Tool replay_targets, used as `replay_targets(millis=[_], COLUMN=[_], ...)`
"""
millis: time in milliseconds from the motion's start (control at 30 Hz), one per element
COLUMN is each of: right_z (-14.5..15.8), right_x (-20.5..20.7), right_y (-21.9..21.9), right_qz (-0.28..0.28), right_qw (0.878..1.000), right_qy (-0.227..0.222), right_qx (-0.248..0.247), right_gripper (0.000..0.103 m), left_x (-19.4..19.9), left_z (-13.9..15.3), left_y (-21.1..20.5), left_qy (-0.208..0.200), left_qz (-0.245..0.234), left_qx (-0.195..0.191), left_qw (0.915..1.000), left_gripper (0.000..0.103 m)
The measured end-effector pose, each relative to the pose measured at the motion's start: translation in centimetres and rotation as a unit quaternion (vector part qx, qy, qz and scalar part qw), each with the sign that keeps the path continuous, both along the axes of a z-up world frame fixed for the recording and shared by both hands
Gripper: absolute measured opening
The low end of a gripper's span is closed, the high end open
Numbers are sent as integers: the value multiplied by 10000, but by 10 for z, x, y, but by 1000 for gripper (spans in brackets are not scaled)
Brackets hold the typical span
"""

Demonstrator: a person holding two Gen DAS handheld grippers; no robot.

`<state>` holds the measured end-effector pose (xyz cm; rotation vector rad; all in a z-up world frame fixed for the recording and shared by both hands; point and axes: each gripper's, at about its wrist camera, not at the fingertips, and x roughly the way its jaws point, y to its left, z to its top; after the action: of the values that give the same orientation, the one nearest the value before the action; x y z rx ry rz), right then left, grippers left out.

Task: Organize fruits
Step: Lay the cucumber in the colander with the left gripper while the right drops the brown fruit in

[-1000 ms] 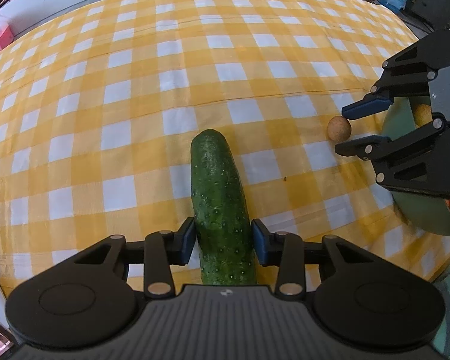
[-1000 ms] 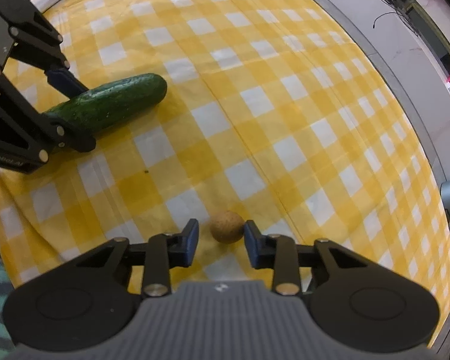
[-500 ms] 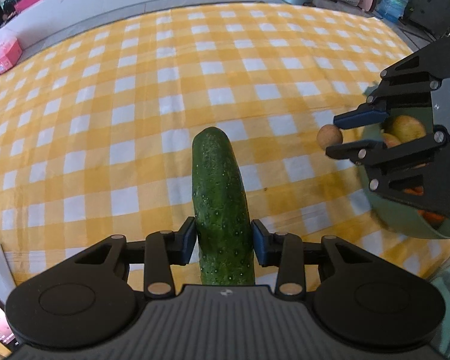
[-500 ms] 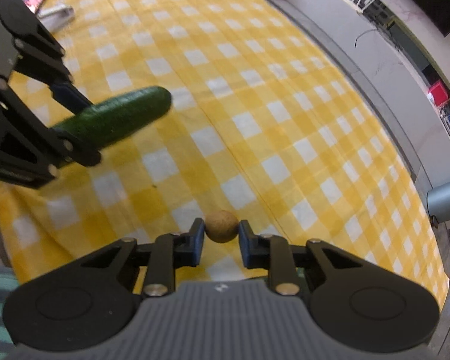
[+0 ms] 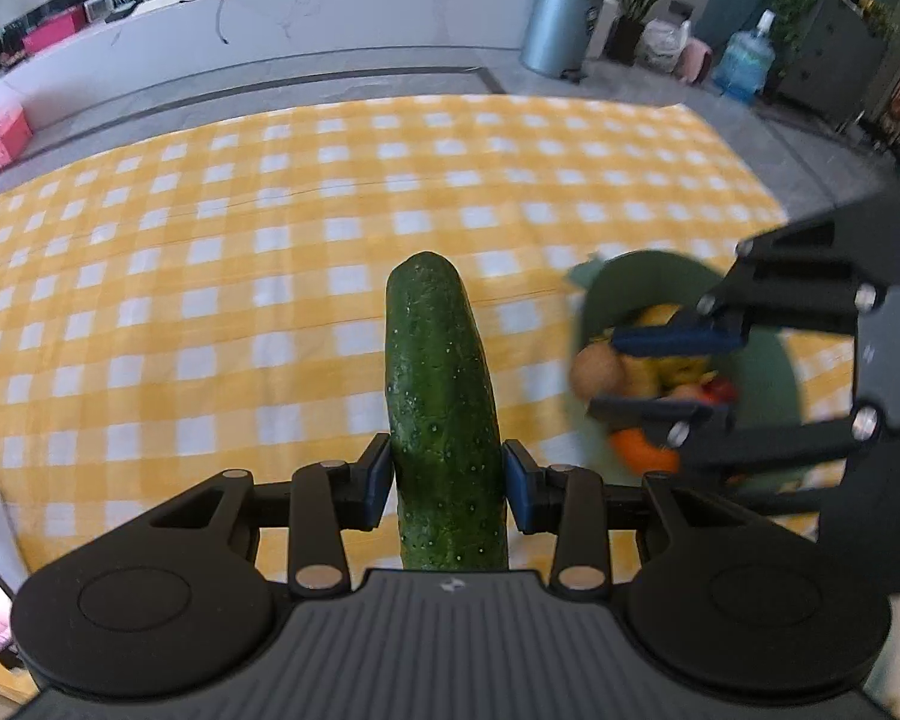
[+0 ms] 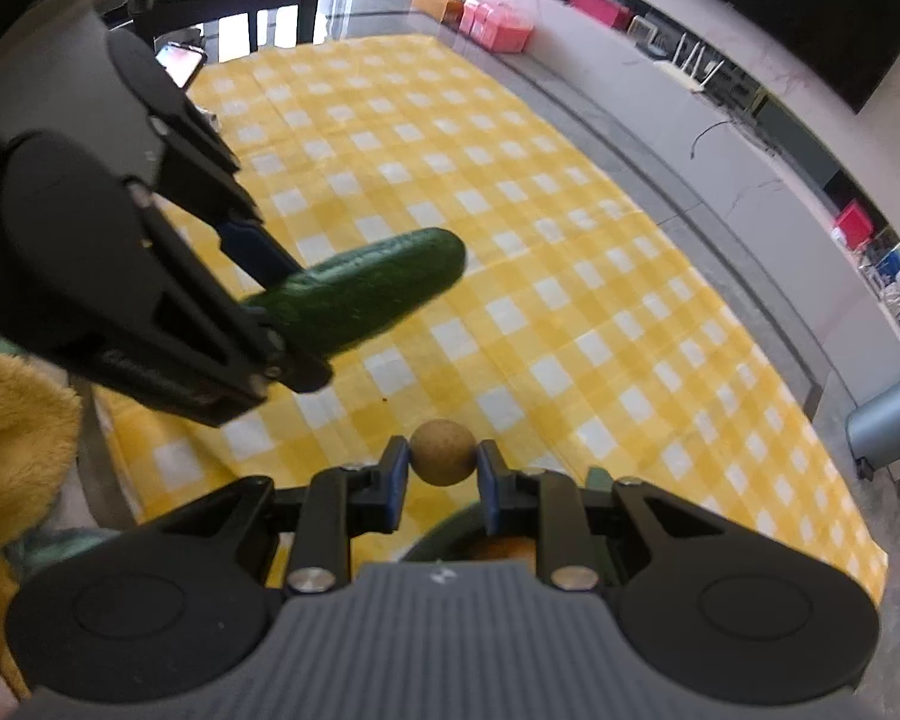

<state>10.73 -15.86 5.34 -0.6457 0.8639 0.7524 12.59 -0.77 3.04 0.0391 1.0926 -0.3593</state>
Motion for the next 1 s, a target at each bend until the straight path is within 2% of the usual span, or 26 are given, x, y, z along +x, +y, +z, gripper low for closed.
replay_targets(millis=[233, 533, 767, 1000], right_z=[20, 27, 12, -10], right_x=[-32, -52, -63, -60], right_y=[-36, -101, -147, -164], right_qz=[-277, -1213, -2017, -2345], right_qw=[9994, 9914, 9769, 9686], right_qy=[-219, -390, -354, -192], right_qx=[71, 283, 613, 807], right_gripper=[20, 20, 20, 20], left_x=[-11, -14, 2, 16], left_z=[21, 29, 15, -20], left_y=[-35, -82, -115, -149], left_qy=[-149, -362, -243, 124], left_qz=[-233, -758, -1133, -1552], left_qx=[-372, -827, -1038, -748], left_qw=[9989, 9930, 9878, 9850], left_gripper=[43, 43, 43, 43])
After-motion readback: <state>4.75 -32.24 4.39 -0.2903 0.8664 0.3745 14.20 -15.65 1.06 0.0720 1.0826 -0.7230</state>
